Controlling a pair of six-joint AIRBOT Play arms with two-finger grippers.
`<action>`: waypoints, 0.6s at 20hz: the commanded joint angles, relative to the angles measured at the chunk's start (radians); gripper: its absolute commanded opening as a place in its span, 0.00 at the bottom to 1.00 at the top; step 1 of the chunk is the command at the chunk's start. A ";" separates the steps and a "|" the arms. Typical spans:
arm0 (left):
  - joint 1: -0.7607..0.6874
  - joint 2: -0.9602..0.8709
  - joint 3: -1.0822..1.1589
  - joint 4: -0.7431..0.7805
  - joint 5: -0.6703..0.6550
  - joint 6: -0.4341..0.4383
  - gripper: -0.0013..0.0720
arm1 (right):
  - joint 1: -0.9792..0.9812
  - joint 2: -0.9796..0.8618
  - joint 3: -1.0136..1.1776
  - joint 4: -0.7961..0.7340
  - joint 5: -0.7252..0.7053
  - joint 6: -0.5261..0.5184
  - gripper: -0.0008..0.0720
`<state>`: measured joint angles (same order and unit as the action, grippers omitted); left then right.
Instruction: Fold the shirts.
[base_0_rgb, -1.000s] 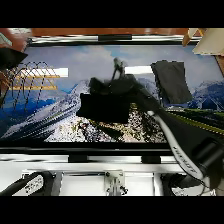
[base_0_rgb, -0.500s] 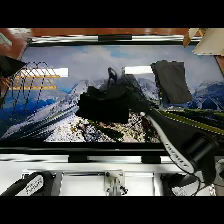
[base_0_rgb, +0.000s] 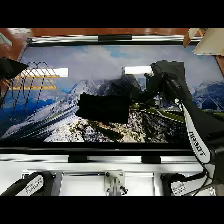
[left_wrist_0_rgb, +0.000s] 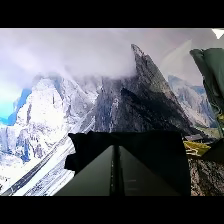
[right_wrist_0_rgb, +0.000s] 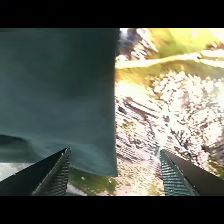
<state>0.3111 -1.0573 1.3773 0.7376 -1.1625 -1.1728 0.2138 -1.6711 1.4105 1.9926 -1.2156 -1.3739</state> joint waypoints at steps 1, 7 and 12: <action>0.000 0.000 0.000 0.000 0.000 0.000 0.06 | -0.018 -0.078 -0.014 0.153 0.012 -0.100 0.93; 0.000 -0.002 0.000 0.000 0.000 0.000 0.06 | 0.004 -0.162 -0.013 0.224 0.103 -0.147 0.93; 0.000 -0.002 0.000 0.000 0.002 0.000 0.06 | 0.004 -0.163 -0.013 0.306 0.149 -0.161 0.56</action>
<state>0.3111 -1.0584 1.3773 0.7376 -1.1622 -1.1725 0.2176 -1.8286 1.3960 2.2307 -1.0889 -1.5150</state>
